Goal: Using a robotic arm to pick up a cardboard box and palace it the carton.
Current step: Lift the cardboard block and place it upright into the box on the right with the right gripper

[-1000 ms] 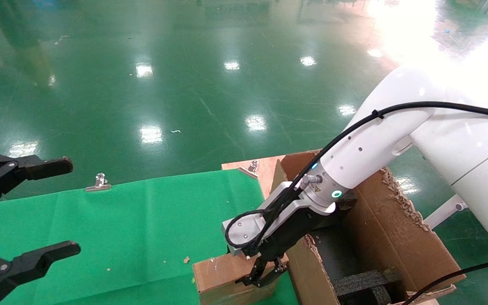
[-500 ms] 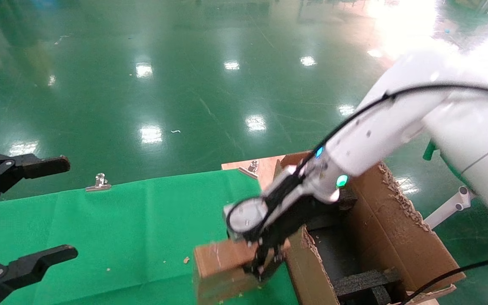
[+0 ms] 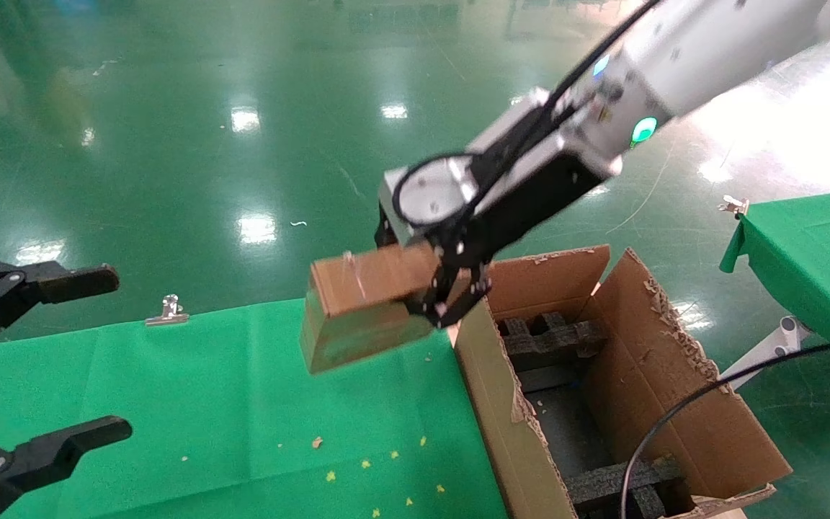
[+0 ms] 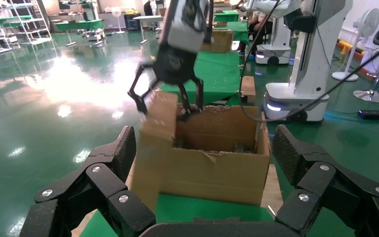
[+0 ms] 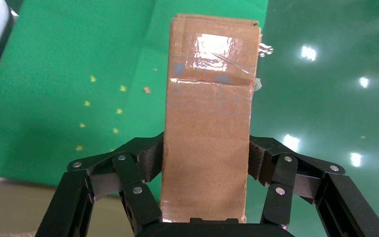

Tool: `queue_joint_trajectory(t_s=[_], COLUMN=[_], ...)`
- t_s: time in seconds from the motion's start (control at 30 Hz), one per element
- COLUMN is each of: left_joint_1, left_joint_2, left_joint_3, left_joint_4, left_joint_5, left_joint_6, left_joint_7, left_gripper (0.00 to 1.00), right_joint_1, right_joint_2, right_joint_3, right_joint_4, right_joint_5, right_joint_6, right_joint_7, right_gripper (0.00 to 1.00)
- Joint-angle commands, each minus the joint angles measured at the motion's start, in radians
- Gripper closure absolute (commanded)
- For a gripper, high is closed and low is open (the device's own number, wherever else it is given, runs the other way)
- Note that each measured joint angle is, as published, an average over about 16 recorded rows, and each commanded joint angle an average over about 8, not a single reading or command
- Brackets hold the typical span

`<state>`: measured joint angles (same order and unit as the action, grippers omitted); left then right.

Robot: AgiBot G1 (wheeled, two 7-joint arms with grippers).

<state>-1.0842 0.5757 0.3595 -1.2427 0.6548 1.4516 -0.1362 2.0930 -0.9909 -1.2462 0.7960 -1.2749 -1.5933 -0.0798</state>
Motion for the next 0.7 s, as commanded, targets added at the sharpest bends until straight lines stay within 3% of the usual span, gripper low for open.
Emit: queue_joint_trajectory(t_s=[0.03, 0.3, 0.7], left_joint_1=[0.0, 0.0, 0.0], left_joint_2=[0.0, 0.0, 0.0], left_joint_3=[0.0, 0.0, 0.0], left_joint_4=[0.0, 0.0, 0.0], left_joint_5=[0.0, 0.0, 0.0], left_joint_6=[0.0, 0.0, 0.0], left_joint_7=[0.0, 0.0, 0.0], left_gripper=[0.0, 0.0, 0.0], right_joint_1=[0.049, 0.137, 0.347], right_joint_2=[-0.008, 0.011, 0.187], right_joint_3=[-0.026, -0.158, -0.437], right_joint_4=[-0.025, -0.087, -0.081], right_joint_5=[0.021, 0.097, 0.099], right_joint_6=[-0.001, -0.002, -0.009], right_joint_7=[-0.023, -0.079, -0.085], right_gripper=[1.0, 1.0, 1.0])
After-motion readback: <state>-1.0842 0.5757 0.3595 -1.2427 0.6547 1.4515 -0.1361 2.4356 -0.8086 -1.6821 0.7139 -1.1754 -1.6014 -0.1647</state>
